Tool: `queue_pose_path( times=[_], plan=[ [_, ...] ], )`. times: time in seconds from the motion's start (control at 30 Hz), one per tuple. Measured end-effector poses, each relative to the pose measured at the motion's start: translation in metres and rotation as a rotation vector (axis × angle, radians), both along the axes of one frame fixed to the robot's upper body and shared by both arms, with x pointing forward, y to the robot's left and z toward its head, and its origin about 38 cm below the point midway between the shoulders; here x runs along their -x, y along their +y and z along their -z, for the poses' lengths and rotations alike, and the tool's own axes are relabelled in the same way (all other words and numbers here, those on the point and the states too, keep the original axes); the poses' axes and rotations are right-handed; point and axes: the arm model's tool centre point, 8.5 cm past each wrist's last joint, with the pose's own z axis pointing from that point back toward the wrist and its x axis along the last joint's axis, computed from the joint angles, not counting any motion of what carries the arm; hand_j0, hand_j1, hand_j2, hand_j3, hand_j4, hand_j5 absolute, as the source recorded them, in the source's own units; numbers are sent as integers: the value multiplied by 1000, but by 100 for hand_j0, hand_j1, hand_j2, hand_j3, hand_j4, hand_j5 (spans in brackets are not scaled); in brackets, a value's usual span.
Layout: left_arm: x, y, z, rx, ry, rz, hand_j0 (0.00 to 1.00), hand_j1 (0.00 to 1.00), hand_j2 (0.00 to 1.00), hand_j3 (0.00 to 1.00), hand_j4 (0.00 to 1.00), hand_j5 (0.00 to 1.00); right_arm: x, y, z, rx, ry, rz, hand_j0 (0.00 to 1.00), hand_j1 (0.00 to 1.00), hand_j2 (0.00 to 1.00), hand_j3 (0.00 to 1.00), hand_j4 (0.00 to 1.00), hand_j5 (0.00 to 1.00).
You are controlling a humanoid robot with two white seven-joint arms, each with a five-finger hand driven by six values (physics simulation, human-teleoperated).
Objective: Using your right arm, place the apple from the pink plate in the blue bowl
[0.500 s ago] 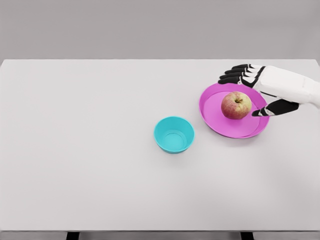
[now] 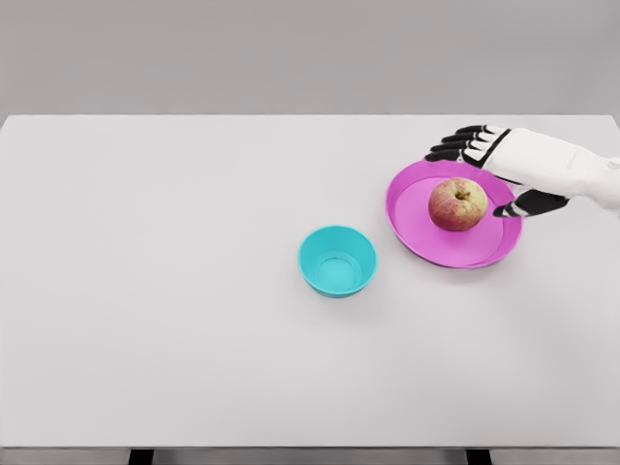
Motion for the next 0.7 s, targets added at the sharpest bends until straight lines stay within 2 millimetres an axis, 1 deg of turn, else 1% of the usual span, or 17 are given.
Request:
queue_pose_path(
  times=[0.07, 0.13, 0.17, 0.27, 0.33, 0.4, 0.43, 0.5, 0.63, 0.7],
  plan=[
    [0, 0, 0, 0, 0, 0, 100, 100, 100, 100, 100, 100, -6, -4, -6, -30, 17, 6, 100, 100, 100, 100, 100, 100],
    [0, 0, 0, 0, 0, 0, 100, 100, 100, 100, 100, 100, -26, 5, -51, 7, -45, -1, 100, 100, 100, 100, 100, 100],
    [0, 0, 0, 0, 1, 0, 100, 100, 100, 100, 100, 100, -35, 10, -63, 24, -46, 0, 100, 100, 100, 100, 100, 100],
    [0, 0, 0, 0, 1, -1, 100, 100, 100, 100, 100, 100, -36, 3, -19, 107, 95, 23, 100, 100, 100, 100, 100, 100],
    [0, 0, 0, 0, 1, -1, 100, 100, 100, 100, 100, 100, -35, 1, -2, 136, 148, 30, 100, 100, 100, 100, 100, 100],
    [1, 0, 0, 0, 2, -1, 100, 100, 100, 100, 100, 100, -38, -1, 19, 149, 205, 43, 100, 100, 100, 100, 100, 100],
    [1, 0, 0, 0, 2, -1, 100, 100, 100, 100, 100, 100, -40, -1, 25, 153, 220, 48, 100, 100, 100, 100, 100, 100],
    [1, 0, 0, 0, 2, -1, 100, 100, 100, 100, 100, 100, -47, 1, 32, 172, 226, 59, 100, 100, 100, 100, 100, 100],
    [1, 0, 0, 1, 2, -1, 100, 100, 100, 100, 100, 100, -52, 3, 45, 193, 245, 72, 100, 100, 100, 100, 100, 100],
    [1, 0, 0, 1, 2, -1, 100, 100, 100, 100, 100, 100, -57, 3, 38, 205, 224, 79, 100, 100, 100, 100, 100, 100]
  ],
)
